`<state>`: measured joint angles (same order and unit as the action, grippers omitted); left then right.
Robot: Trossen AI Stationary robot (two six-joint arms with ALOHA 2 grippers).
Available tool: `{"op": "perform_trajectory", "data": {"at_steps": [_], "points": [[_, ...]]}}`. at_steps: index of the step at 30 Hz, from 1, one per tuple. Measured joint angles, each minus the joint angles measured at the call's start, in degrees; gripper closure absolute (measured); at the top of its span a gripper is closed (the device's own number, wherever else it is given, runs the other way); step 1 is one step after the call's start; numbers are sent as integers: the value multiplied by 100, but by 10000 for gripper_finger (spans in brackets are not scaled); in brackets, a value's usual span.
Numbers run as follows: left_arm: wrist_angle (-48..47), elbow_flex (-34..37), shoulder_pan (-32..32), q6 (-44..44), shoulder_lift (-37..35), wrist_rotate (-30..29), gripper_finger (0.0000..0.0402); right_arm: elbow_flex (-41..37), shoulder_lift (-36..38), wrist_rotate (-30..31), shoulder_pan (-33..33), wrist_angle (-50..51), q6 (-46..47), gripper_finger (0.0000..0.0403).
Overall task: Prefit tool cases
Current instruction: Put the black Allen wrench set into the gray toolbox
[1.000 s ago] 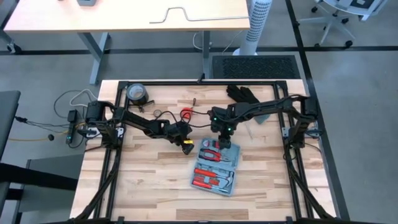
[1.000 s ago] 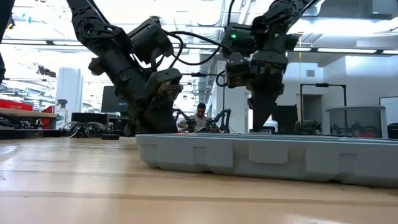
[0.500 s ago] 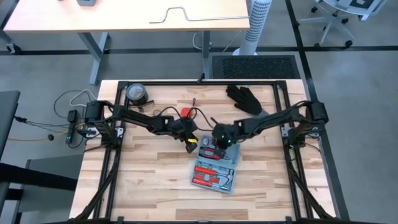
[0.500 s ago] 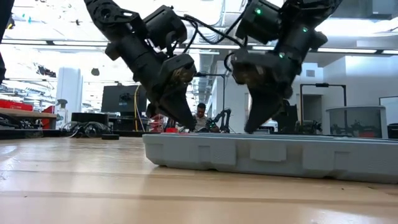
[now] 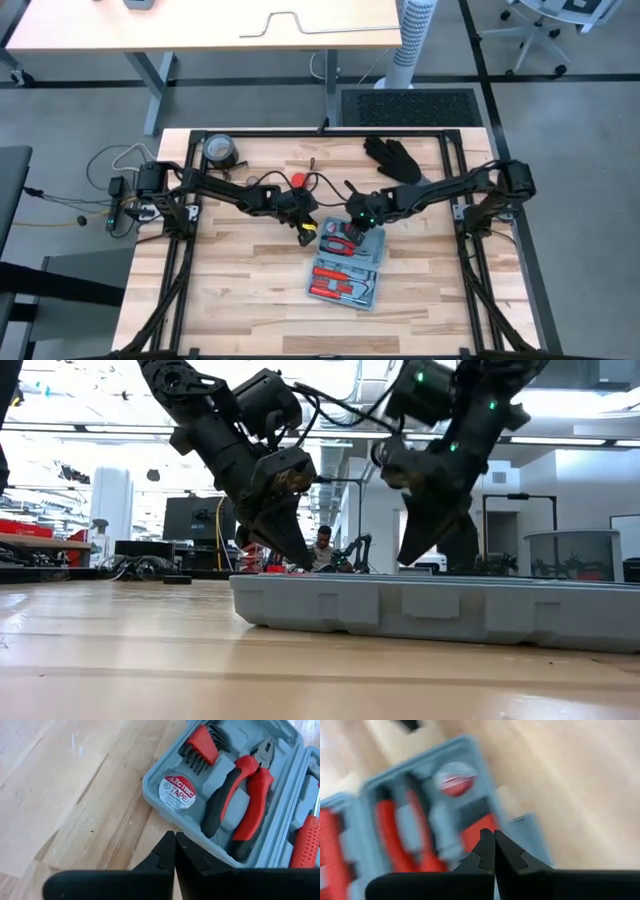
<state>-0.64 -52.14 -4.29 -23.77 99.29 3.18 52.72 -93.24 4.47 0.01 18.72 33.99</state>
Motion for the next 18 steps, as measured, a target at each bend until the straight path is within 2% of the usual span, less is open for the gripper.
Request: {"op": "perform_trajectory", "data": {"at_steps": [4,7,9,18], "points": [[10,-4,0,2,0,2,401,-97,-346,-82,-135,-257,7,401],[65,-7,0,69,-2,4,401,-108,-674,-590,-186,-478,5,402],[67,-7,-10,79,-2,6,401,-109,-704,-712,-198,-545,13,402],[1001,-60,-37,278,-1,304,401,-148,-90,-307,-158,-133,95,403]]}}
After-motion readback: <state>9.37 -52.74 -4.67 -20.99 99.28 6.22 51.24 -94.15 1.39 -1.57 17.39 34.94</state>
